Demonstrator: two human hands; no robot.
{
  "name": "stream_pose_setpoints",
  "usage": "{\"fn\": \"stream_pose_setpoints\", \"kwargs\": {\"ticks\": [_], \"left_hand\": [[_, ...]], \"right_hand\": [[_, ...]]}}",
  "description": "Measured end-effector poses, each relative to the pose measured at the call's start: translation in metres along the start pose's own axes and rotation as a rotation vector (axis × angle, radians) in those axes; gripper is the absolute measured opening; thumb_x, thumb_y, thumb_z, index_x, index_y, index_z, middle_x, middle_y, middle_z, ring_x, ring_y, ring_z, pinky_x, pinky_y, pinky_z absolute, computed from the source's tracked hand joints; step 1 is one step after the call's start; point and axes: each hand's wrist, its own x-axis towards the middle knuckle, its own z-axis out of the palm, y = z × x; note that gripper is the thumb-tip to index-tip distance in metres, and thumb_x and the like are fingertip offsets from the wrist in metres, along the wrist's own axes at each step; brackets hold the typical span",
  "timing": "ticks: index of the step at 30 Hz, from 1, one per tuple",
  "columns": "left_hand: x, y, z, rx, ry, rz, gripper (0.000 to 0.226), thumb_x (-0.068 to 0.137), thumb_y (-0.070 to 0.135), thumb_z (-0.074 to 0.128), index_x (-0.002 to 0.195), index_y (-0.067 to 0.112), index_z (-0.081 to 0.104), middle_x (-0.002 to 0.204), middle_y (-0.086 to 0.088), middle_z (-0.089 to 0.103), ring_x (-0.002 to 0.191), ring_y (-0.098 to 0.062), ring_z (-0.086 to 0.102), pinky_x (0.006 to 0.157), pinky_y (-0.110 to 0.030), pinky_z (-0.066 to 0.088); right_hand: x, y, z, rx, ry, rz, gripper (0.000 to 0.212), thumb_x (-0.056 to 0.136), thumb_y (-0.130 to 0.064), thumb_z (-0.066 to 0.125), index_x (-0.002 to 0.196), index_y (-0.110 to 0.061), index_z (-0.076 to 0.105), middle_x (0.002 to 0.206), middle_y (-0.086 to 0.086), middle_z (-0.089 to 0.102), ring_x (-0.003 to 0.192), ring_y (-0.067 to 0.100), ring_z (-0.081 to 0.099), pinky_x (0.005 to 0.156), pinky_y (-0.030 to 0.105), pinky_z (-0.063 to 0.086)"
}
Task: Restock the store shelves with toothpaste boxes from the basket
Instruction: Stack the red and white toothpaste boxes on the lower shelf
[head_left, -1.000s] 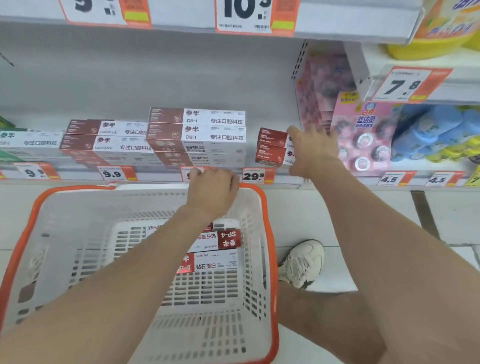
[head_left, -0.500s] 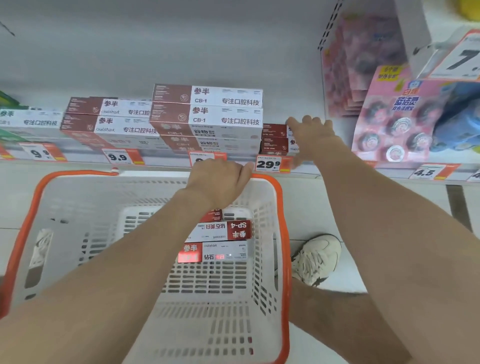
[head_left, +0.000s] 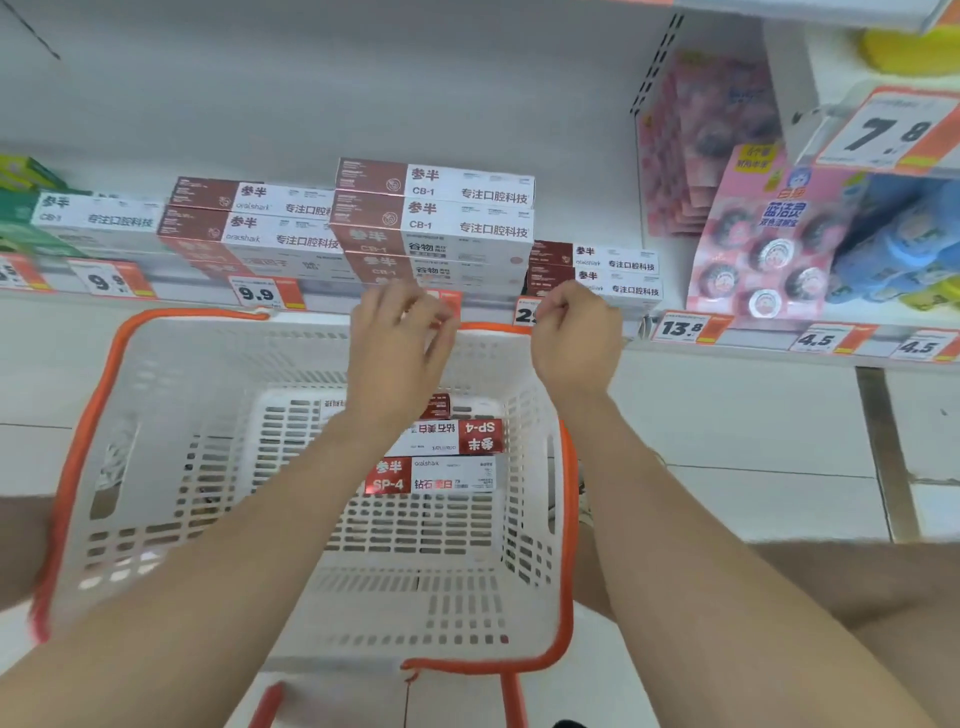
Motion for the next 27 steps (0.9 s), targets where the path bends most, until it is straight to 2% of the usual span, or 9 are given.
{"fn": "stream_pose_setpoints", "kwargs": {"ticks": [2, 6, 9, 12, 14, 18, 22, 24, 27], "left_hand": [[-0.038, -0.015, -0.008, 0.047, 0.033, 0.045, 0.019, 0.105, 0.023, 0.059, 0.099, 0.011, 0.073, 0.102, -0.009, 0.057, 0.097, -0.03, 0.049, 0.087, -0.042, 0.042], [-0.096, -0.065, -0.01, 0.145, -0.385, -0.091, 0.051, 0.108, 0.039, 0.032, 0.091, 0.013, 0.072, 0.093, -0.006, 0.06, 0.087, -0.027, 0.049, 0.081, -0.047, 0.047], [-0.109, -0.087, -0.009, 0.194, -0.647, -0.295, 0.069, 0.103, 0.048, 0.013, 0.076, 0.02, 0.07, 0.088, -0.004, 0.064, 0.084, -0.026, 0.056, 0.084, -0.044, 0.05], [-0.122, -0.095, -0.005, 0.114, -0.714, -0.408, 0.06, 0.102, 0.045, 0.021, 0.059, 0.017, 0.053, 0.07, -0.007, 0.055, 0.068, -0.028, 0.057, 0.067, -0.038, 0.049], [-0.133, -0.098, -0.002, 0.02, -0.712, -0.509, 0.051, 0.104, 0.037, 0.031, 0.063, 0.014, 0.052, 0.066, -0.008, 0.054, 0.064, -0.029, 0.057, 0.057, -0.033, 0.04], [-0.146, -0.09, 0.003, -0.132, -0.735, -0.725, 0.009, 0.099, 0.015, 0.057, 0.106, 0.011, 0.053, 0.081, -0.002, 0.064, 0.072, -0.023, 0.063, 0.057, -0.032, 0.042], [-0.156, -0.088, 0.012, -0.295, -0.705, -0.838, 0.047, 0.093, 0.011, 0.069, 0.134, 0.014, 0.047, 0.095, 0.005, 0.064, 0.089, -0.024, 0.067, 0.071, -0.033, 0.052], [-0.157, -0.089, 0.016, -0.364, -0.683, -0.884, 0.046, 0.091, 0.009, 0.071, 0.134, 0.016, 0.056, 0.107, 0.005, 0.068, 0.099, -0.024, 0.069, 0.078, -0.035, 0.056], [-0.154, -0.09, 0.022, -0.512, -0.724, -1.02, 0.029, 0.093, 0.01, 0.071, 0.121, 0.016, 0.068, 0.109, -0.003, 0.075, 0.093, -0.027, 0.073, 0.069, -0.034, 0.056]], "right_hand": [[-0.021, -0.002, 0.004, -0.164, 0.06, -0.269, 0.023, 0.07, -0.003, 0.05, 0.075, -0.015, 0.069, 0.082, 0.004, 0.064, 0.081, 0.029, 0.059, 0.067, 0.034, 0.044], [-0.063, -0.002, 0.029, -0.49, -0.172, -0.761, 0.023, 0.068, -0.003, 0.047, 0.076, -0.01, 0.068, 0.085, 0.009, 0.056, 0.087, 0.033, 0.052, 0.074, 0.044, 0.038], [-0.088, 0.0, 0.046, -0.575, -0.608, -0.674, 0.027, 0.081, 0.002, 0.055, 0.1, -0.008, 0.071, 0.1, 0.01, 0.062, 0.102, 0.032, 0.053, 0.09, 0.04, 0.043], [-0.098, 0.018, 0.06, -0.629, -0.856, -0.41, 0.041, 0.086, 0.003, 0.058, 0.125, -0.007, 0.061, 0.119, 0.011, 0.061, 0.117, 0.03, 0.054, 0.099, 0.039, 0.049], [-0.102, 0.036, 0.07, -0.671, -0.955, -0.273, 0.058, 0.085, -0.007, 0.068, 0.14, -0.008, 0.049, 0.13, 0.012, 0.055, 0.128, 0.03, 0.05, 0.106, 0.043, 0.049], [-0.106, 0.055, 0.085, -0.796, -1.023, -0.313, 0.104, 0.074, -0.026, 0.087, 0.155, -0.008, 0.025, 0.144, 0.016, 0.041, 0.14, 0.034, 0.038, 0.119, 0.047, 0.036], [-0.104, 0.055, 0.091, -0.935, -1.004, -0.443, 0.11, 0.068, -0.032, 0.091, 0.152, -0.008, 0.026, 0.134, 0.016, 0.043, 0.126, 0.037, 0.049, 0.11, 0.049, 0.042], [-0.105, 0.053, 0.09, -1.006, -1.037, -0.468, 0.116, 0.062, -0.044, 0.095, 0.151, -0.008, 0.031, 0.136, 0.016, 0.043, 0.126, 0.036, 0.047, 0.111, 0.048, 0.041], [-0.114, 0.052, 0.089, -1.059, -1.084, -0.475, 0.119, 0.057, -0.053, 0.097, 0.146, -0.006, 0.034, 0.137, 0.016, 0.05, 0.128, 0.033, 0.047, 0.111, 0.043, 0.038]]}}
